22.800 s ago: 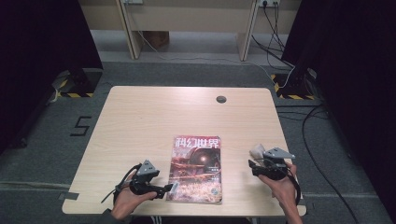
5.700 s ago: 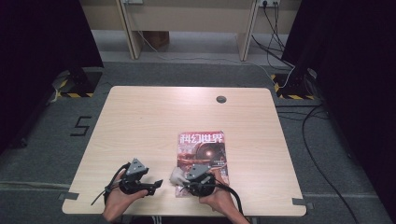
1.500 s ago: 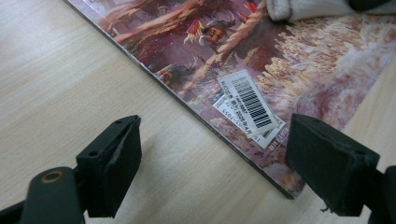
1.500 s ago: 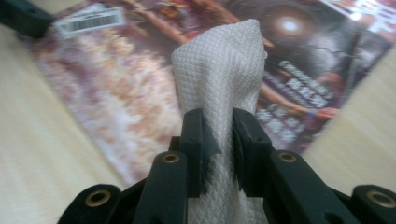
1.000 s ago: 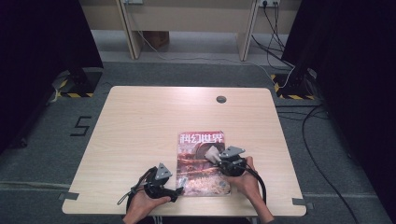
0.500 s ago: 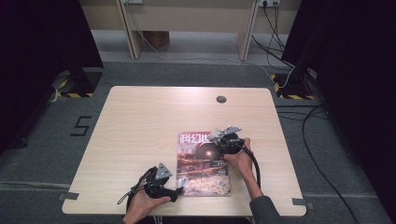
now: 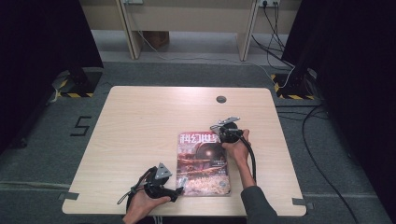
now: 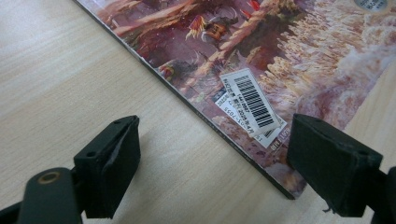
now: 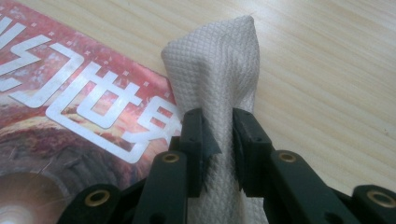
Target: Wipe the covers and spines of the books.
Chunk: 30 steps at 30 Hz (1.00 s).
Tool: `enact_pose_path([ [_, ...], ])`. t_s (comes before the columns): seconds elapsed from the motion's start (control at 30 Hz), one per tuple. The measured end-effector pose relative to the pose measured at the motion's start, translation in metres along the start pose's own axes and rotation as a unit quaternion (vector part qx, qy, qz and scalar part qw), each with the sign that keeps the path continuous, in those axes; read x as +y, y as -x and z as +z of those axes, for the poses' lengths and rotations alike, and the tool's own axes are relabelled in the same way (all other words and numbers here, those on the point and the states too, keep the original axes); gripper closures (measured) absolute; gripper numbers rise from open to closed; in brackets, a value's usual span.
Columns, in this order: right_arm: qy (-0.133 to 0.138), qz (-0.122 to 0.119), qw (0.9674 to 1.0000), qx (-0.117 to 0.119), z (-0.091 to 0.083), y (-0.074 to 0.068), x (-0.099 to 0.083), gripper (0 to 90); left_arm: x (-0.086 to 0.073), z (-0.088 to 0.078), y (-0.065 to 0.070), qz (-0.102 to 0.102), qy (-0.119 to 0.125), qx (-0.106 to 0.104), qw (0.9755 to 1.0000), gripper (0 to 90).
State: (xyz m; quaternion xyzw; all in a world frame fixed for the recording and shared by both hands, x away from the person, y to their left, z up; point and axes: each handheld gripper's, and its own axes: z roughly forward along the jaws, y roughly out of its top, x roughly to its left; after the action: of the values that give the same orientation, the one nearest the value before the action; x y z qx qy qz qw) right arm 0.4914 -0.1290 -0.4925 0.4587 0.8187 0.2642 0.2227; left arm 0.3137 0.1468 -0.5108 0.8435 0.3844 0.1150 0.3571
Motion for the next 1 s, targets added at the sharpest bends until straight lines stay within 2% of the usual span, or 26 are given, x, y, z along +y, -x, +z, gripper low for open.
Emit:
enact_pose_path([
  [0.17,-0.003,-0.013,0.9999,-0.008,0.001,-0.004,0.002,76.5,0.0,0.0,0.0,0.001,-0.001,-0.001,1.0,16.4],
  [0.37,-0.004,-0.029,0.9996,-0.006,-0.001,-0.011,0.003,76.0,0.0,0.0,0.0,-0.001,-0.001,-0.001,1.0,16.4],
  [0.43,-0.003,-0.035,0.9994,0.002,0.0,-0.016,0.004,76.0,0.0,0.0,-0.001,-0.001,-0.001,-0.002,1.0,16.4],
  [0.7,0.005,-0.057,0.9979,0.029,0.005,-0.048,0.014,76.3,0.0,0.0,0.0,-0.001,-0.001,-0.001,1.0,16.5],
  [1.0,0.012,-0.086,0.9947,0.055,0.015,-0.084,0.032,76.3,0.0,0.0,-0.001,-0.004,0.0,-0.003,1.0,16.5],
])
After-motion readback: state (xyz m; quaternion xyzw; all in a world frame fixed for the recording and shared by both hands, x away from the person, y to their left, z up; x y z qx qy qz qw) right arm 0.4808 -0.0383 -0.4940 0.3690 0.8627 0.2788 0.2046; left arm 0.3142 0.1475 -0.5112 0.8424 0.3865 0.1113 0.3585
